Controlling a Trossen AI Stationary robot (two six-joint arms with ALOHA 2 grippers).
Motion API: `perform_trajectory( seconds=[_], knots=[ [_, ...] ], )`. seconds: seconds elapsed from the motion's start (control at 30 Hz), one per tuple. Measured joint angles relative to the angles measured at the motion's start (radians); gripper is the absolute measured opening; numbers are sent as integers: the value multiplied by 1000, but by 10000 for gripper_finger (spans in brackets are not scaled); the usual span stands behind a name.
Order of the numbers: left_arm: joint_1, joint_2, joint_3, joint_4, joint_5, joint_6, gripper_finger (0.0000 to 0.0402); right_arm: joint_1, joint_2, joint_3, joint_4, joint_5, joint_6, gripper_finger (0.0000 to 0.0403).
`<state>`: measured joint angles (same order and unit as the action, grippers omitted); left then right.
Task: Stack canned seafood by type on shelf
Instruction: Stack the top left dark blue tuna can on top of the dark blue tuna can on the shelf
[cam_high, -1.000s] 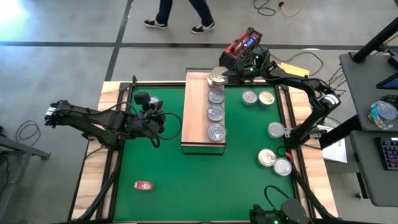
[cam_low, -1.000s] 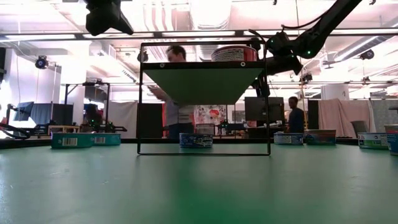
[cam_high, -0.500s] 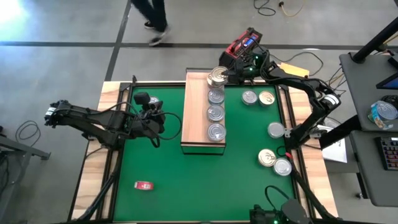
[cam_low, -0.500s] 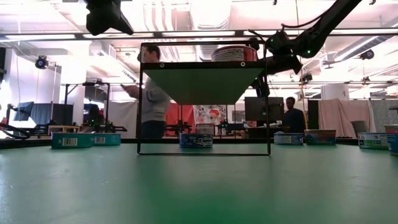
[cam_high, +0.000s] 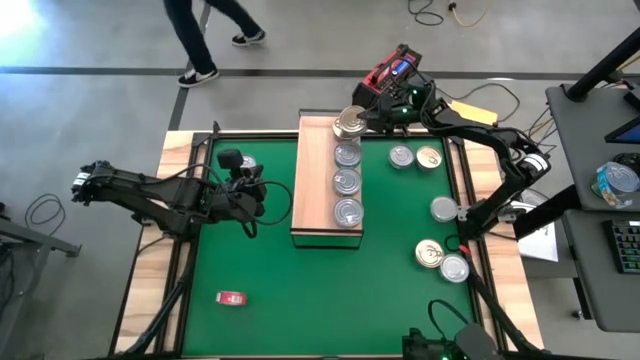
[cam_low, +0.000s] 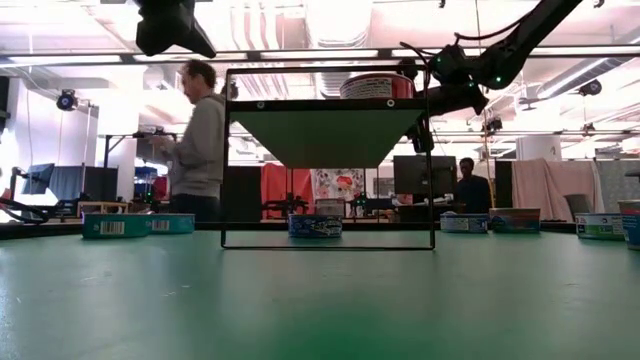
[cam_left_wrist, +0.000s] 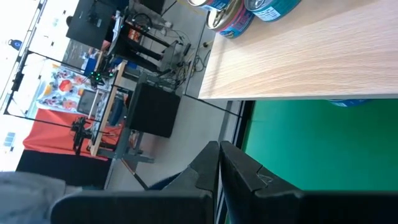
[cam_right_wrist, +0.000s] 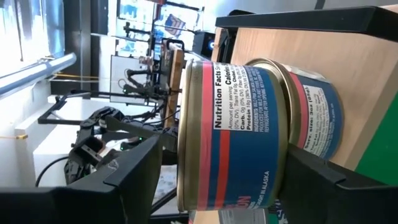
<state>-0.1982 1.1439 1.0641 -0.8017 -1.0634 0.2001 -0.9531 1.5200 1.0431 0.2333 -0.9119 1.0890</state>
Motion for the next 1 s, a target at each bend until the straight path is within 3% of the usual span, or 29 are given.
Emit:
perform_trajectory(
  seconds=[0.47,0.77,1.0],
  knots=[
    [0,0,0,0,0,0,0,17,-1,52,-56,44,-77,266],
    [0,0,0,0,0,-7,0,35,-1,195,-431,233,-316,281],
    [0,0,0,0,0,-7,0,44,-1,239,-490,262,-367,294]
  ],
)
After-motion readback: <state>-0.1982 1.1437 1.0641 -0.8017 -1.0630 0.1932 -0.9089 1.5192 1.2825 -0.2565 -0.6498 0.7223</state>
